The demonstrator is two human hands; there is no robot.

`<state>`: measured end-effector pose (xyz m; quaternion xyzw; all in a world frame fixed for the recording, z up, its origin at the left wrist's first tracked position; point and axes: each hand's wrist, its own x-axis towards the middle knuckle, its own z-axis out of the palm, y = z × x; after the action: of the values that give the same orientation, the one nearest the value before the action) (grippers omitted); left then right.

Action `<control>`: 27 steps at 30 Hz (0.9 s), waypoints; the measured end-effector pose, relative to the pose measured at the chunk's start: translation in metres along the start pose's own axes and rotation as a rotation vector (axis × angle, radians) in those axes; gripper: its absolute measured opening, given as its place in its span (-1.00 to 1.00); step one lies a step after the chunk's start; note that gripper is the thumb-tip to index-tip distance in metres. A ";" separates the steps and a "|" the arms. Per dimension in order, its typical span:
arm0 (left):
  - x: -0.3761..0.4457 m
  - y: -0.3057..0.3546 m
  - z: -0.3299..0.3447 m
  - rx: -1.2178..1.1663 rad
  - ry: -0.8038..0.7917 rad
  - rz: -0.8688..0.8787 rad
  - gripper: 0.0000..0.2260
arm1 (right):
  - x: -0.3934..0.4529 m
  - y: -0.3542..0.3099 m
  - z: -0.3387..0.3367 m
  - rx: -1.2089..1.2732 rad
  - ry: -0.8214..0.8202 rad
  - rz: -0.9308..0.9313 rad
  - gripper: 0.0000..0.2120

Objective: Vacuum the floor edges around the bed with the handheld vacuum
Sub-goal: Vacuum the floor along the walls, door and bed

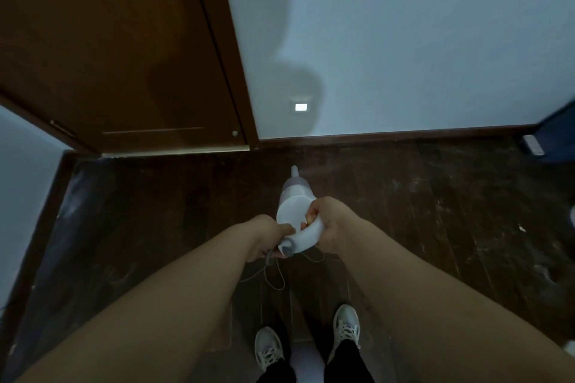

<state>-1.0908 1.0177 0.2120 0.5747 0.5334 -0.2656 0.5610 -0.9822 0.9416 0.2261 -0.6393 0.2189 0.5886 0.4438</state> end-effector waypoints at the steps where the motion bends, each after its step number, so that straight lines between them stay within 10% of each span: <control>1: 0.000 0.004 0.005 0.009 -0.009 -0.009 -0.72 | -0.001 -0.002 -0.006 -0.005 0.008 0.009 -0.57; 27: 0.077 0.201 0.144 0.079 0.042 -0.093 -0.68 | 0.031 -0.140 -0.194 0.114 0.048 -0.003 -0.53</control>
<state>-0.8431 0.9478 0.1819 0.5764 0.5604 -0.3001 0.5135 -0.7551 0.8607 0.2231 -0.6272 0.2616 0.5589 0.4752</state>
